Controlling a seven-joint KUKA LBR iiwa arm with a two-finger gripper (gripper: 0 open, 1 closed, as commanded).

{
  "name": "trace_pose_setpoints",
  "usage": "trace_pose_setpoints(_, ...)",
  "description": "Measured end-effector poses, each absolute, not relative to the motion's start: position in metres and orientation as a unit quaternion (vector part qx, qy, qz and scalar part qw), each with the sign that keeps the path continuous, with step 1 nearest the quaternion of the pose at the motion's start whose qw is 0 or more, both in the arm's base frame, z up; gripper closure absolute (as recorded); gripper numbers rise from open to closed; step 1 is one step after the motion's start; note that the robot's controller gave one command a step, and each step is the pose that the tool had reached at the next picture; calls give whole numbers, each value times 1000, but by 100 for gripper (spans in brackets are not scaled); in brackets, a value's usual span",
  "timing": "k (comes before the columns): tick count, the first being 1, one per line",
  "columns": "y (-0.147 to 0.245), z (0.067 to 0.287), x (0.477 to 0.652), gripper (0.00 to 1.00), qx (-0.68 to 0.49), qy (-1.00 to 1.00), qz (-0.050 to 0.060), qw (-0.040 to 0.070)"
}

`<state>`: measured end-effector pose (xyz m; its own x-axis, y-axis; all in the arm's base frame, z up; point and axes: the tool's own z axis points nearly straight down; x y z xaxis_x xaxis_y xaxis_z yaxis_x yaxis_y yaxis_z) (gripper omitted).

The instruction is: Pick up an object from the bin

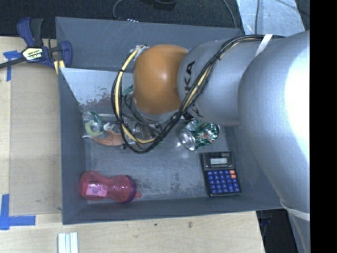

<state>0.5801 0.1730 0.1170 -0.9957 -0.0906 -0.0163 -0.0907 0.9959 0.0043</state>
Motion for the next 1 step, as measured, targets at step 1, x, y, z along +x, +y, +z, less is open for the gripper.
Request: trace_pose_setpoints(1,172,125,578,100,-46,999,2,4)
